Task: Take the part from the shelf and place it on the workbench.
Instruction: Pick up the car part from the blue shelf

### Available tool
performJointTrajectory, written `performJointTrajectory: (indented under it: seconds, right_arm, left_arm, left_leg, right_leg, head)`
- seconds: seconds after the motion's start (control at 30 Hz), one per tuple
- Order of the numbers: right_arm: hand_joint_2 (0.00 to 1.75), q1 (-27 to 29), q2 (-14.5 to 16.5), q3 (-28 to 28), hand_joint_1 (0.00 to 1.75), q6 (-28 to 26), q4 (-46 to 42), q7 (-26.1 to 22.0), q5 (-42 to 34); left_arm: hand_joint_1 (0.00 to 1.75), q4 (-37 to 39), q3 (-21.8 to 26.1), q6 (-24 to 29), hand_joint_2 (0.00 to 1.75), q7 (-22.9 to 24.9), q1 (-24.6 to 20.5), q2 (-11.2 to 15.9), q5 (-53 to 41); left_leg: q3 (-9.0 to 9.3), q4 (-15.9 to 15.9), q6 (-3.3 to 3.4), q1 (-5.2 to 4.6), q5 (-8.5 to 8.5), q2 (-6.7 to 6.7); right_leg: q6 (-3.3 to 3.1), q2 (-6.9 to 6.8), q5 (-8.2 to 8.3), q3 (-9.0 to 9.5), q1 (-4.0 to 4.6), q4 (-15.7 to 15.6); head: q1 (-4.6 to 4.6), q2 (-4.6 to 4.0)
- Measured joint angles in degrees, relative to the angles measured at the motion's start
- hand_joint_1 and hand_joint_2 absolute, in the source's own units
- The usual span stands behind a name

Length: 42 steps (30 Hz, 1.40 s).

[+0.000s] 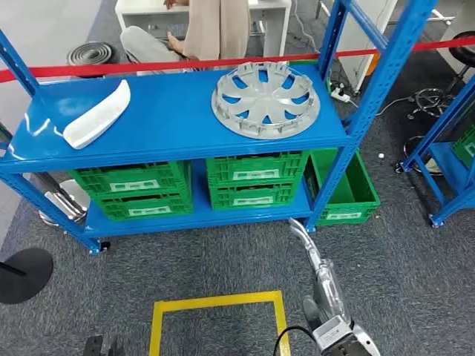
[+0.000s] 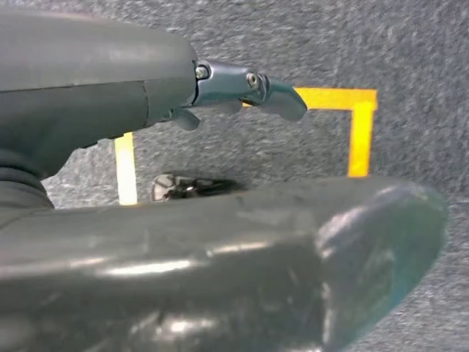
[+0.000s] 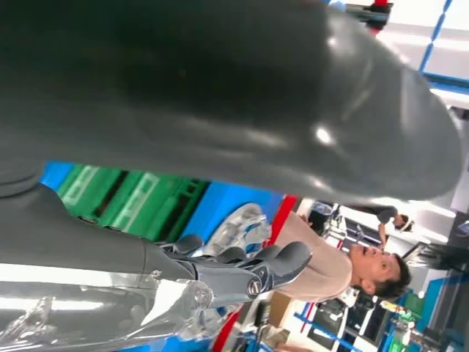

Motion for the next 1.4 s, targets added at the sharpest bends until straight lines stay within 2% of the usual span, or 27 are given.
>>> performJointTrajectory:
  seconds: [0.07,0.1,0.17,0.2,0.23,0.27,0.3,0.37,0.4,0.43,0.47,0.53,0.57,0.63,0.7,0.73,0.77,0.8,0.9,0.93,1.03,1.1,1.2,1.23,1.27,1.3,1.4]
  right_arm:
    - [0.00,-0.07,0.00,0.01,0.00,0.00,-0.01,-0.01,-0.01]
    - [0.00,-0.12,0.00,0.01,0.00,0.01,-0.01,0.00,-0.01]
    - [0.00,-0.05,0.00,0.00,0.00,0.00,-0.01,0.00,-0.02]
    - [0.00,0.02,0.00,0.00,0.00,0.00,0.00,0.01,-0.03]
    - [0.00,0.07,0.00,0.00,0.00,0.00,0.00,0.01,-0.03]
    - [0.00,0.08,0.00,0.00,0.00,0.00,0.00,0.01,-0.03]
    - [0.00,0.08,0.00,0.00,0.00,0.00,0.00,0.01,-0.03]
    - [0.00,0.12,0.00,-0.01,0.00,-0.01,0.01,0.00,-0.04]
    - [0.00,0.17,0.00,-0.02,0.00,-0.01,0.02,0.02,-0.03]
    - [0.00,0.21,0.00,-0.05,0.00,-0.01,0.01,0.02,-0.04]
    - [0.00,0.21,0.00,-0.08,0.00,-0.01,0.00,0.02,-0.04]
    - [0.00,0.17,0.01,-0.17,0.00,-0.02,-0.03,0.01,-0.04]
    - [0.00,0.13,0.01,-0.22,0.00,-0.02,-0.03,0.01,-0.03]
    - [0.00,0.10,0.02,-0.27,0.00,-0.01,-0.03,0.00,-0.02]
    - [0.00,0.12,0.02,-0.30,0.00,0.00,-0.02,0.01,-0.01]
    - [0.00,0.15,0.02,-0.32,0.00,0.00,-0.01,0.01,-0.01]
    - [0.00,0.16,0.02,-0.33,0.00,0.00,0.00,0.01,0.00]
    - [0.00,0.16,0.02,-0.33,0.00,0.00,0.00,0.01,0.01]
    - [0.00,0.14,0.02,-0.33,0.00,0.02,0.01,0.01,0.06]
    - [0.00,0.13,0.02,-0.33,0.00,0.03,0.00,0.02,0.10]
    - [0.00,0.09,0.02,-0.36,0.00,0.07,-0.01,0.05,0.19]
    - [0.00,-0.01,0.02,-0.36,0.00,0.08,0.00,0.03,0.19]
    - [0.00,0.02,0.02,-0.37,0.00,0.09,0.05,0.02,0.20]
    - [0.00,0.04,0.02,-0.37,0.00,0.09,0.09,0.03,0.21]
    - [0.00,0.04,0.02,-0.36,0.00,0.09,0.13,0.03,0.22]
    - [0.00,0.02,0.02,-0.35,0.00,0.09,0.16,0.03,0.23]
    - [0.00,-0.08,0.02,-0.25,0.00,0.33,0.26,0.01,0.23]
  left_arm:
    - [0.00,0.00,-0.01,0.00,0.00,-0.03,-0.04,0.06,-0.01]
    - [0.00,0.00,-0.01,0.00,0.00,-0.05,-0.08,0.10,-0.01]
    - [0.00,0.00,-0.01,0.00,0.00,-0.11,-0.11,0.20,-0.04]
    - [0.00,0.00,-0.01,0.00,0.00,-0.12,-0.09,0.20,-0.08]
    - [0.00,0.00,-0.02,-0.01,0.00,-0.13,-0.06,0.20,-0.12]
    - [0.00,0.00,-0.03,-0.02,0.00,-0.14,-0.02,0.19,-0.16]
    - [0.00,0.00,-0.04,-0.03,0.00,-0.15,0.00,0.18,-0.18]
    - [0.00,0.00,-0.07,-0.05,0.00,-0.18,0.01,0.18,-0.19]
    - [0.00,0.00,-0.08,-0.07,0.00,-0.20,-0.04,0.18,-0.19]
    - [0.00,0.00,-0.10,-0.08,0.00,-0.21,-0.10,0.18,-0.20]
    - [0.00,0.00,-0.12,-0.08,0.00,-0.23,-0.20,0.18,-0.22]
    - [0.00,-0.01,-0.17,-0.09,0.00,-0.27,-0.34,0.21,-0.27]
    - [0.00,-0.02,-0.18,-0.09,0.00,-0.28,-0.43,0.21,-0.29]
    - [0.00,-0.02,-0.19,-0.10,0.00,-0.31,-0.61,0.17,-0.33]
    - [0.00,-0.02,-0.19,-0.12,0.00,-0.31,-0.57,0.12,-0.36]
    - [0.00,-0.02,-0.19,-0.12,0.00,-0.31,-0.49,0.11,-0.36]
    - [0.00,-0.02,-0.19,-0.12,0.00,-0.31,-0.42,0.12,-0.36]
    - [0.00,-0.02,-0.19,-0.11,0.00,-0.31,-0.39,0.15,-0.36]
    - [0.00,-0.01,-0.19,-0.11,0.00,-0.30,-0.33,0.12,-0.38]
    - [0.00,-0.01,-0.19,-0.11,0.00,-0.30,-0.30,0.08,-0.42]
    - [0.00,0.00,-0.21,-0.11,0.00,-0.32,-0.29,-0.06,-0.54]
    - [0.00,-0.01,-0.22,-0.10,0.00,-0.36,-0.35,-0.08,-0.55]
    - [0.00,-0.02,-0.21,-0.09,0.00,-0.39,-0.46,-0.02,-0.60]
    - [0.00,-0.02,-0.21,-0.09,0.00,-0.39,-0.44,-0.03,-0.64]
    - [0.00,-0.02,-0.22,-0.09,0.00,-0.39,-0.41,-0.07,-0.68]
    - [0.00,-0.01,-0.23,-0.09,0.00,-0.39,-0.39,-0.11,-0.71]
    - [0.00,-0.01,-0.26,-0.10,0.00,-0.41,-0.47,-0.19,-0.74]
  left_leg:
    - [0.72,-0.06,0.39,0.05,-0.39,-0.04]
    - [1.36,-0.11,0.69,0.09,-0.78,-0.08]
    - [2.41,-0.12,1.05,-0.02,-1.83,-0.08]
    - [3.04,-0.12,1.14,-0.09,-2.41,-0.11]
    - [3.82,-0.12,1.18,-0.14,-3.04,-0.16]
    - [4.76,-0.12,1.17,-0.19,-3.72,-0.24]
    - [5.79,-0.13,1.12,-0.22,-4.42,-0.30]
    - [7.53,-0.13,0.84,-0.31,-5.84,-0.40]
    - [8.09,-0.19,0.56,-0.40,-6.50,-0.44]
    - [8.58,-0.22,0.20,-0.48,-6.90,-0.48]
    - [9.03,-0.26,-0.19,-0.56,-7.09,-0.52]
    - [9.61,0.08,-0.83,-0.54,-7.03,-0.49]
    - [9.15,1.34,-1.10,-0.53,-7.08,-0.46]
    - [5.73,7.10,-1.65,-0.46,-8.60,-0.40]
    - [0.71,13.48,-2.10,-0.39,-11.71,-0.38]
    - [-1.06,14.90,-2.17,-0.38,-12.66,-0.38]
    - [-1.97,14.62,-2.18,-0.38,-12.38,-0.38]
    - [-2.02,12.56,-2.14,-0.38,-10.60,-0.37]
    - [-0.36,2.72,-1.89,-0.31,-2.37,0.02]
    - [0.00,0.80,-1.65,-0.33,-1.04,0.18]
    - [1.17,-0.54,-0.30,-0.21,-0.80,0.10]
    - [2.54,-0.67,0.60,-0.06,-1.27,-0.05]
    - [4.13,-0.69,1.08,-0.07,-2.73,-0.06]
    - [4.70,-0.69,1.10,-0.07,-3.29,-0.11]
    - [5.41,-0.69,1.06,-0.06,-3.87,-0.18]
    - [6.24,-0.69,0.98,-0.04,-4.49,-0.25]
    - [8.72,-0.74,0.36,-0.07,-6.47,-0.37]
  right_leg:
    - [0.21,-0.27,-0.14,-1.20,-0.01,2.68]
    - [0.41,-0.45,-0.70,-2.89,-0.02,5.69]
    - [0.65,-0.62,-3.48,-7.92,-0.01,13.06]
    - [0.66,-0.62,-5.11,-10.22,0.01,15.48]
    - [0.60,-0.62,-6.06,-11.82,0.04,16.32]
    - [0.44,-0.62,-5.69,-12.59,0.08,15.36]
    - [0.21,-0.62,-3.79,-12.60,0.14,12.84]
    - [-0.42,-0.71,2.82,-11.83,0.36,6.13]
    - [-0.71,-0.74,5.33,-11.54,0.48,3.79]
    - [-1.01,-0.73,6.86,-11.39,0.57,2.40]
    - [-1.31,-0.67,7.19,-11.23,0.64,1.89]
    - [-1.90,-0.55,7.21,-9.98,0.48,1.30]
    - [-2.16,-0.56,7.14,-9.25,0.36,1.03]
    - [-2.47,-0.57,6.59,-8.10,0.15,0.65]
    - [-2.61,-0.50,5.73,-7.27,0.06,0.54]
    - [-2.61,-0.43,5.24,-6.72,0.02,0.52]
    - [-2.57,-0.37,4.70,-6.03,-0.05,0.51]
    - [-2.46,-0.33,4.10,-5.22,-0.13,0.50]
    - [-1.70,-0.26,2.12,-3.31,-0.12,0.47]
    - [-1.37,-0.22,1.47,-2.89,-0.03,0.24]
    - [-0.30,-0.29,0.87,-1.26,0.11,0.00]
    - [0.20,-0.54,0.21,-2.21,0.08,3.11]
    - [0.62,-0.66,-3.61,-9.31,0.05,13.60]
    - [0.68,-0.66,-4.64,-11.42,0.05,15.57]
    - [0.65,-0.66,-4.63,-12.62,0.05,15.63]
    - [0.59,-0.67,-3.36,-12.86,0.05,13.79]
    - [0.08,-0.90,4.78,-10.89,0.12,4.11]
  head:
    - [0.20,-0.01]
    - [0.32,-0.01]
    - [0.56,-0.01]
    - [0.60,-0.01]
    - [0.64,-0.01]
    - [0.67,-0.01]
    - [0.70,-0.01]
    - [0.77,-0.01]
    - [0.75,-0.01]
    - [0.69,-0.01]
    - [0.61,-0.01]
    - [0.47,0.00]
    - [0.43,-0.01]
    - [0.34,-0.01]
    - [0.27,-0.01]
    - [0.27,-0.01]
    - [0.27,-0.01]
    - [0.25,-0.01]
    - [0.09,-0.01]
    - [0.03,-0.01]
    - [0.05,-0.01]
    - [0.23,-0.01]
    - [0.43,-0.01]
    - [0.45,-0.01]
    - [0.48,-0.01]
    - [0.49,-0.01]
    - [0.51,-0.01]
